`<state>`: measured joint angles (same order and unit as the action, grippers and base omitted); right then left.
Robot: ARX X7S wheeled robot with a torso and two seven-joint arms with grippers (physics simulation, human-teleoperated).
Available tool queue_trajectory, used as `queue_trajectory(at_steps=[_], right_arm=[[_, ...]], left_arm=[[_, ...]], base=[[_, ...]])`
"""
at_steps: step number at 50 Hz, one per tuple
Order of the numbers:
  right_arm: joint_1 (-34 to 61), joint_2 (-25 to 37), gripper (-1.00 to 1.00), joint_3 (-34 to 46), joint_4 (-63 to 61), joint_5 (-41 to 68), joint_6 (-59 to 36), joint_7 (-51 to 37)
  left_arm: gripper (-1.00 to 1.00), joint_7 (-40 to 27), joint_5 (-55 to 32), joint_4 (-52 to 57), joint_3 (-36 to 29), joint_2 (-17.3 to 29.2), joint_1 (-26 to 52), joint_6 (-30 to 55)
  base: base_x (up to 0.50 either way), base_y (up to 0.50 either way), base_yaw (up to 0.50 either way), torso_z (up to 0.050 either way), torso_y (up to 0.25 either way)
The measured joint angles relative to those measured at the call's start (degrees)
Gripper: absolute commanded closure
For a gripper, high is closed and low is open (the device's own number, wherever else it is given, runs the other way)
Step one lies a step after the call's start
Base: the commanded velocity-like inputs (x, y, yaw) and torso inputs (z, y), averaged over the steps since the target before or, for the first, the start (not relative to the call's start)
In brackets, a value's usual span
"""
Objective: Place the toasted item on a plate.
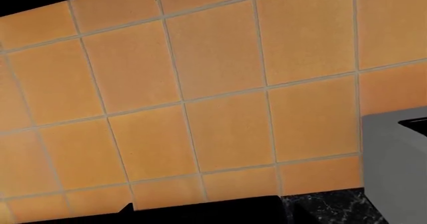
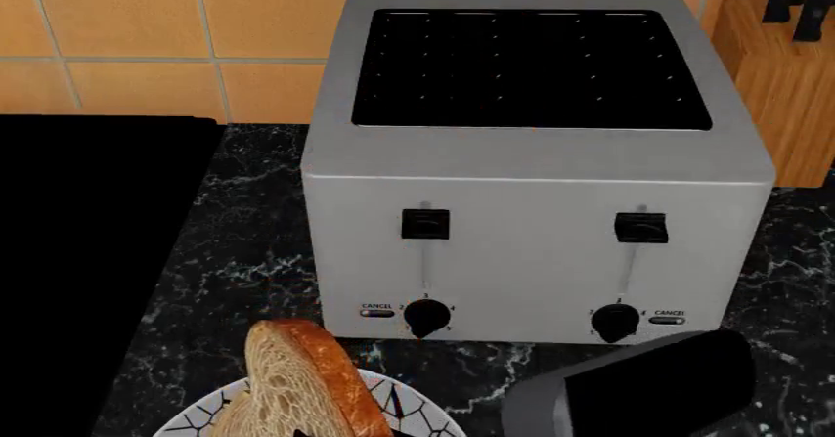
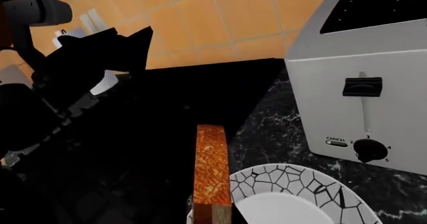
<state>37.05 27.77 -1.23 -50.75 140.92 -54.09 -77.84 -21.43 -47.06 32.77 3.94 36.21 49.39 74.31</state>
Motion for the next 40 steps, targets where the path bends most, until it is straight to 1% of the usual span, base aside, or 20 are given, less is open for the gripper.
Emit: queue_trajectory(at_steps=[14, 40], right_arm=[[-3.83, -1.15, 1.00, -0.74, 1.84, -4.03, -3.64, 3.83], [-12.41, -3.93, 1.00, -4.61, 4.59, -12.13, -11.19, 12.62]], left_arm=[[-1.00, 0.21, 0.53, -0.41, -0.25, 0.44, -1.60, -1.65], [-1.00, -0.34, 0.28, -0.27, -0.46, 0.78, -2.81, -2.35]], base=[[0.00, 0.00, 0.00, 0.000, 0.000], [0.00, 0.00, 0.00, 0.000, 0.000]])
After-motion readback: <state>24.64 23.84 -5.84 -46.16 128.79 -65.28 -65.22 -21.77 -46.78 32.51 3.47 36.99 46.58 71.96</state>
